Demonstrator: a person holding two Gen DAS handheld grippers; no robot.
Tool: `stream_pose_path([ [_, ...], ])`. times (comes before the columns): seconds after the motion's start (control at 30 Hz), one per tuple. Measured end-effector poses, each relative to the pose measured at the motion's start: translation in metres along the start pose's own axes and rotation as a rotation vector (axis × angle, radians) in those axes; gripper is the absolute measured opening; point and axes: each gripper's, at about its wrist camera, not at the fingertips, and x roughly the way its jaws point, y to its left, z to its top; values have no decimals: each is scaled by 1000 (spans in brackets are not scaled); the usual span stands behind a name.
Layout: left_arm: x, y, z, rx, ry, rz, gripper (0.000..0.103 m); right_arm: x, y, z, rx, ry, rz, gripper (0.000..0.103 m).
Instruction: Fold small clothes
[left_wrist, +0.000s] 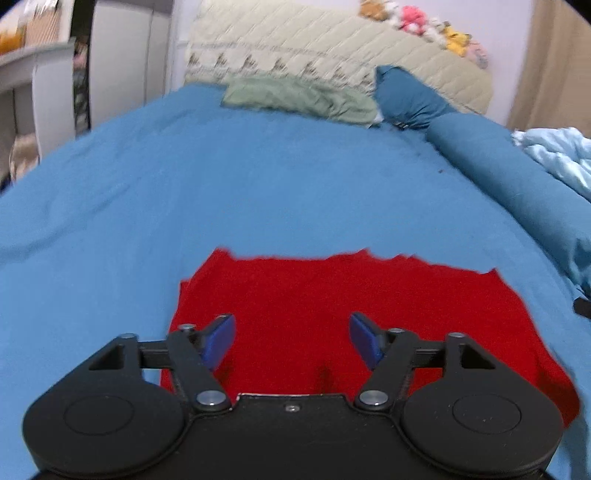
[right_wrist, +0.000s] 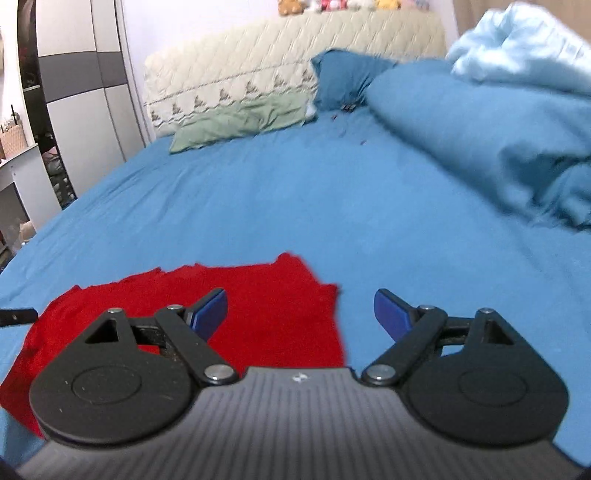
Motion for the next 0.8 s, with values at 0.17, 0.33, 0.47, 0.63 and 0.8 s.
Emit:
stream_pose_path([
  [0.17, -6, -47, -4, 58, -5, -66, 103, -24, -15, -25, -48, 24, -56, 102],
  [0.33, 25, -79, -22, 91, 72, -86, 103, -6, -14, -68, -13, 62, -69, 100],
  [0.47, 50, -86, -28, 117, 107, -58, 103, 12, -8, -93, 7, 73, -76, 99],
  [0.63, 84, -73, -36, 86, 204, -37, 103, 29, -6, -110, 13, 83, -86, 94],
  [0.8, 90, -79, -40, 151, 207, -13, 103, 28, 2, -109, -48, 86, -37, 59],
])
